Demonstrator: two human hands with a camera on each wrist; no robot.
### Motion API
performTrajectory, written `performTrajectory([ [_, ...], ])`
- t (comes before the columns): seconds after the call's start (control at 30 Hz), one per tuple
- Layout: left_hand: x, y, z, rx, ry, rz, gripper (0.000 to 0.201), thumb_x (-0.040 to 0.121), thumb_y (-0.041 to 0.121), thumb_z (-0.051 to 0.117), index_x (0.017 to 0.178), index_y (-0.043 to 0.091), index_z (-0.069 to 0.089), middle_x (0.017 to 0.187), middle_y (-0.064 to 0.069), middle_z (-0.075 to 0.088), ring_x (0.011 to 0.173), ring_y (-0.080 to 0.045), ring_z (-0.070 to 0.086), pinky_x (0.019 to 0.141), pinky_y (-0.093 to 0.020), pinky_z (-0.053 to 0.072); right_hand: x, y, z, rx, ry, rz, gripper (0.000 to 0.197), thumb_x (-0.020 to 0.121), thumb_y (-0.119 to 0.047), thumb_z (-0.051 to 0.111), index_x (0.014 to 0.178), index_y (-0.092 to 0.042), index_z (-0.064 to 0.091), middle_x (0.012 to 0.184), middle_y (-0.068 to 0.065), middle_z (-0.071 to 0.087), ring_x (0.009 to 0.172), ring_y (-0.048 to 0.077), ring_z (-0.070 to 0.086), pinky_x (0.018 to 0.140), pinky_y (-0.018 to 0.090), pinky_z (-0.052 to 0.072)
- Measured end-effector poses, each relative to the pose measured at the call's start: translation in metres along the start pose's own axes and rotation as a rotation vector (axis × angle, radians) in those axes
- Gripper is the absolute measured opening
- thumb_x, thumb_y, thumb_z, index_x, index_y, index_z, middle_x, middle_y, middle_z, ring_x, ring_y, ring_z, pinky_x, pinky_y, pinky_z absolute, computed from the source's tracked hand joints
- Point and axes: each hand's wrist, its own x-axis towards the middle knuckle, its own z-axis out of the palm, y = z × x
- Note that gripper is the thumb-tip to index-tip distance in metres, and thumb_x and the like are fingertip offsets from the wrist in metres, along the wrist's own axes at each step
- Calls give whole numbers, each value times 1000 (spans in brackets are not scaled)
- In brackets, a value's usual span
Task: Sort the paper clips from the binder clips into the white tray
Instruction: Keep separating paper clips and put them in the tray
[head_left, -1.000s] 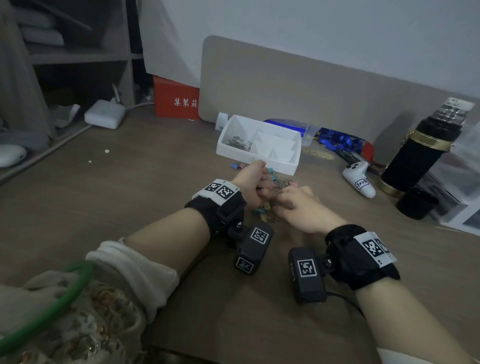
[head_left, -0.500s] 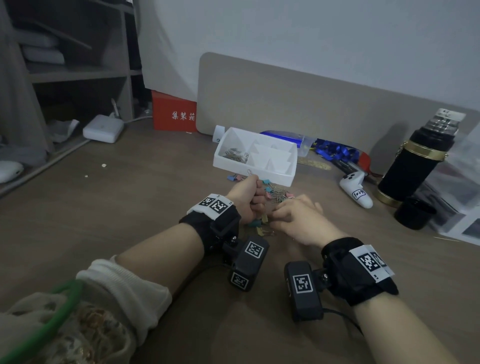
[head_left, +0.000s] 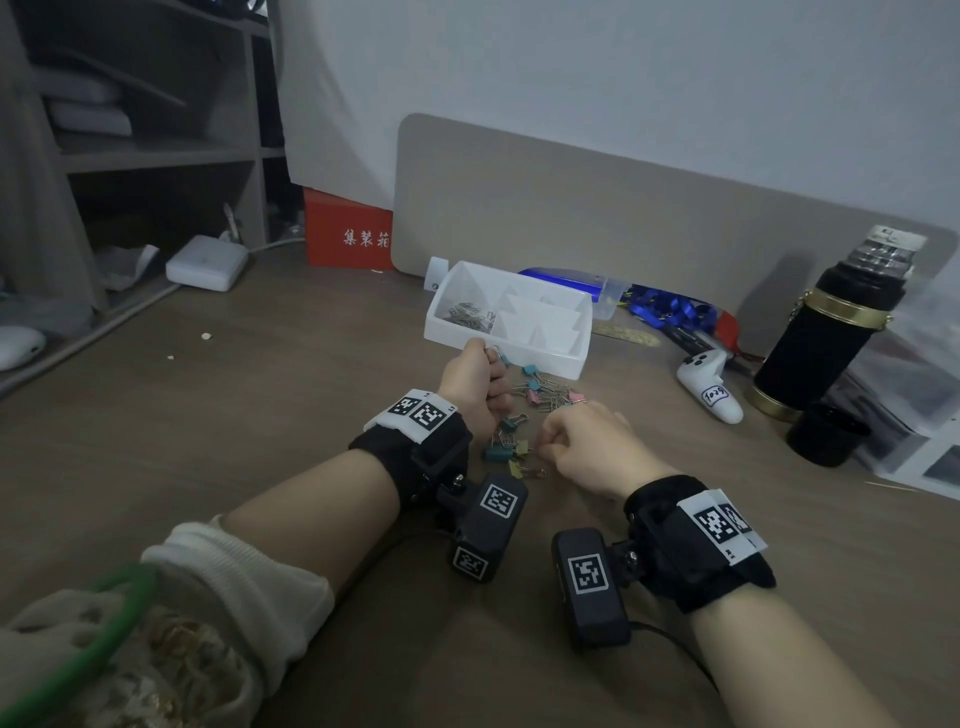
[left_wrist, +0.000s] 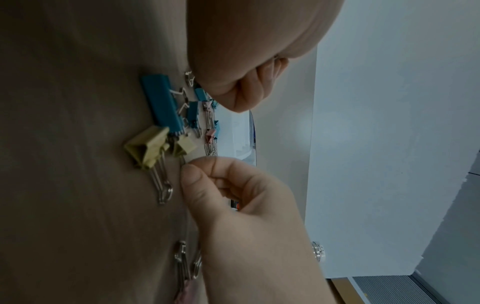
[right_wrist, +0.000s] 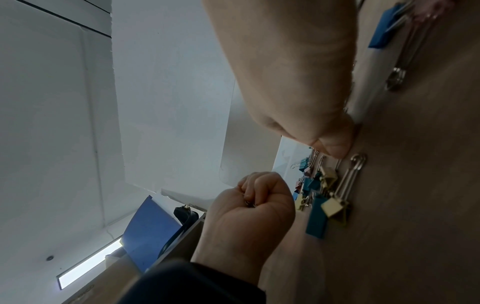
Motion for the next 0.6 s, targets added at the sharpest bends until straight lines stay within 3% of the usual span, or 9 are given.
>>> performTrajectory([
  [0.23,-2,2,-1,31,-66,-76,39,96,22,34,57,20,36,42,8,28,28,-7,20,32,-10,12,-4,-1,-2,-49,-4,-30,10,93,-20,51,87,-24,58,98,-1,62,109,23,47,88,34,35],
  [0.4,-5,3,-1,50,-84,-128,37,95,25,33,59,19,35,45,7,30,28,-7,21,33,-11,12,-5,-10,-10,340,359,-14,10,93,-18,57,83,-21,58,81,-8,59,80,12,55,67,26,42],
  [0.5,-5,2,-2,115,-113,-198,39,97,28,30,61,16,39,45,5,35,29,-6,23,32,-10,13,3,-28,-13,479,545,-80,12,90,-18,61,81,-24,59,76,-12,59,78,13,57,69,31,47],
  [0.6,-6,5,-2,197,-187,-276,35,94,26,29,65,15,43,46,3,41,29,-7,28,30,-10,18,13,-43,-14,536,537,-159,12,88,-19,64,79,-28,61,80,-8,61,82,17,58,74,42,52],
])
